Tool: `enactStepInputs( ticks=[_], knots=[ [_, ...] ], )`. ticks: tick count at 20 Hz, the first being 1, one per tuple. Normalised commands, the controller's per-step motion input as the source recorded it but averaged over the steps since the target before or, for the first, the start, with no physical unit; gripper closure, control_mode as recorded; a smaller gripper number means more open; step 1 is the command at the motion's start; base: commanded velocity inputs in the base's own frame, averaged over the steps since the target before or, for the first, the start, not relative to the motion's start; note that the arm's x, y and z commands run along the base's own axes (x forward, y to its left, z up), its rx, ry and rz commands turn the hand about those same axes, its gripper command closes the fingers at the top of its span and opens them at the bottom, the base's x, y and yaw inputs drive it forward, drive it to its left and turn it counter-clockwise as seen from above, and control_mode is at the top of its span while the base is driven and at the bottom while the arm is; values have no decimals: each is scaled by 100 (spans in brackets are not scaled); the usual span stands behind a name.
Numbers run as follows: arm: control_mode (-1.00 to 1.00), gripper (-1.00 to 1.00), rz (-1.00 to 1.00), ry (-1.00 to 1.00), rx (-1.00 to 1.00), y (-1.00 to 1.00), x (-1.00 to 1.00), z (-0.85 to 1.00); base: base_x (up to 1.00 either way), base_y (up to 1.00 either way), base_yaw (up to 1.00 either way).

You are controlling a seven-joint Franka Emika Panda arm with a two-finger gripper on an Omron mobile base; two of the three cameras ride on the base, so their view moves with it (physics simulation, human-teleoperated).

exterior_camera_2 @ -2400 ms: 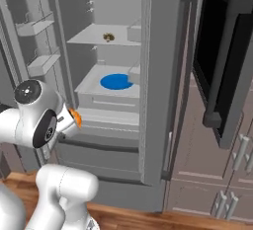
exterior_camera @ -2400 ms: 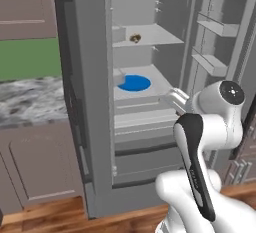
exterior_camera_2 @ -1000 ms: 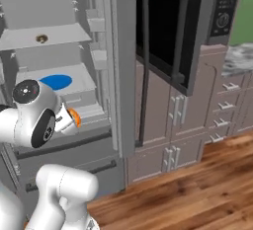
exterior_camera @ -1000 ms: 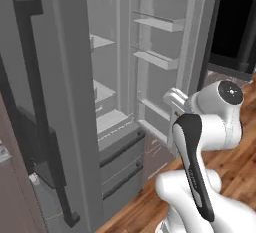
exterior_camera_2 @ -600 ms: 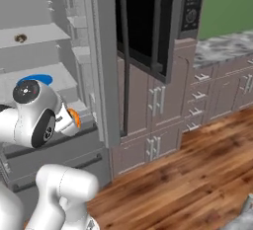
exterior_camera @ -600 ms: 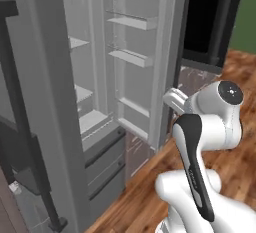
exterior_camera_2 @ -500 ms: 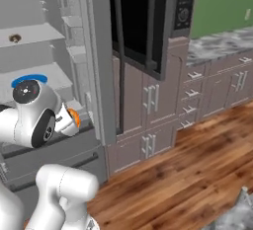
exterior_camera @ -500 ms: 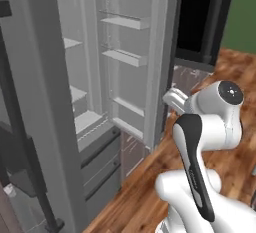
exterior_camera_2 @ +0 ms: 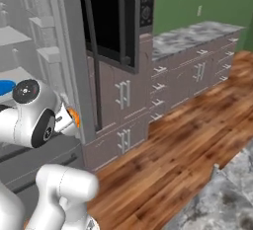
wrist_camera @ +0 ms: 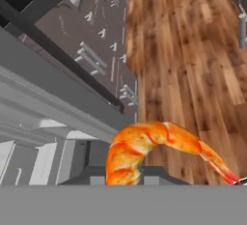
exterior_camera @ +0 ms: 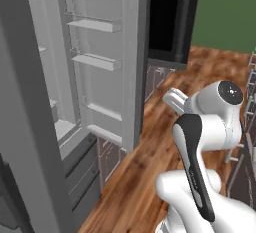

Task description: Transport the shrimp from the fridge to the microwave and turn on the microwave.

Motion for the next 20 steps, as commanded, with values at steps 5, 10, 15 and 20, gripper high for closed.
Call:
enactStepInputs(
  ticks=[5,10,15,20],
  knots=[
    [100,100,0,0,0,0,0,0,-2,0,-35],
    [100,100,0,0,0,0,0,0,0,0,-38],
    [100,100,0,0,0,0,0,0,1,-1,-38],
    [100,100,0,0,0,0,0,0,10,-7,-26]
  ],
)
